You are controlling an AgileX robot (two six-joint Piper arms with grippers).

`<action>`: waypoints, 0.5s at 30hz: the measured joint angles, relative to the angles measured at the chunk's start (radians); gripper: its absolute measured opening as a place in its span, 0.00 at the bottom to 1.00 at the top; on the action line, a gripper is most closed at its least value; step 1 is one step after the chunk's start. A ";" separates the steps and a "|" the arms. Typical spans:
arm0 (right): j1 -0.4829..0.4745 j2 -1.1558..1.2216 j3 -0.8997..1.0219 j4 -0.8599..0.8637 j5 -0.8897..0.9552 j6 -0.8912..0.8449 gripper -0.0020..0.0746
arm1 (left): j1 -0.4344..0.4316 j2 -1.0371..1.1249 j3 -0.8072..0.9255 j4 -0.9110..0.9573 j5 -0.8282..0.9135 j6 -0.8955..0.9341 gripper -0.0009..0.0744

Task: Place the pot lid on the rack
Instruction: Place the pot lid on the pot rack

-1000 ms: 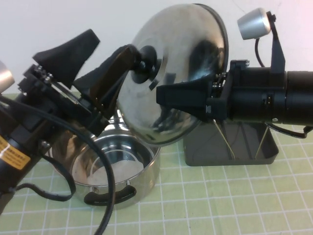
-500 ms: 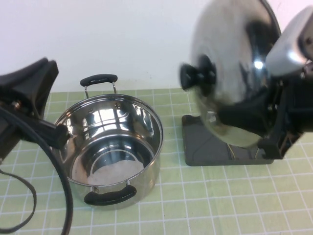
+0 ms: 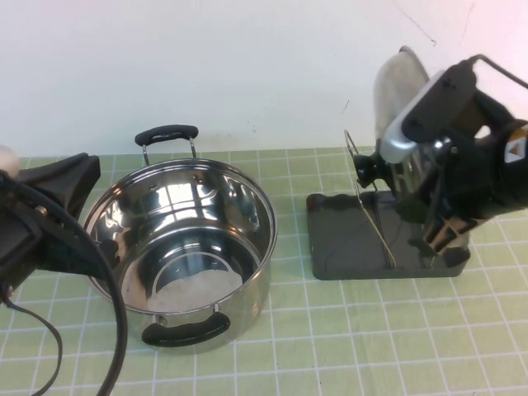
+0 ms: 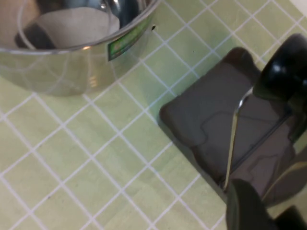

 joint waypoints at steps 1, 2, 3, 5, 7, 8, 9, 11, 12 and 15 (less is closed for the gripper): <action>0.000 0.011 -0.005 0.000 -0.006 0.002 0.25 | 0.000 0.000 0.000 0.000 0.000 -0.004 0.01; 0.000 0.022 -0.011 0.000 -0.011 0.002 0.25 | 0.000 0.000 0.000 0.000 0.000 -0.004 0.01; 0.000 0.028 -0.017 0.000 -0.015 0.004 0.25 | 0.000 0.000 0.000 0.000 0.002 -0.004 0.01; 0.000 0.042 -0.038 0.000 -0.022 0.004 0.25 | 0.000 0.000 0.000 0.002 0.002 -0.004 0.01; 0.000 0.056 -0.058 0.000 -0.033 0.006 0.25 | 0.000 0.000 0.000 0.002 0.004 -0.004 0.01; 0.000 0.060 -0.063 0.000 -0.043 0.006 0.25 | 0.000 0.000 0.000 0.002 0.004 -0.004 0.01; 0.000 0.069 -0.065 0.000 -0.056 0.006 0.25 | 0.000 0.000 0.000 0.002 0.006 -0.004 0.01; 0.000 0.084 -0.065 0.000 -0.070 0.006 0.25 | 0.000 0.000 0.000 0.004 0.006 -0.004 0.01; 0.000 0.094 -0.067 0.002 -0.072 0.006 0.25 | 0.000 0.000 0.000 0.004 0.008 -0.004 0.01; 0.000 0.136 -0.073 0.002 -0.078 0.006 0.25 | 0.000 0.000 0.000 0.005 0.008 -0.004 0.01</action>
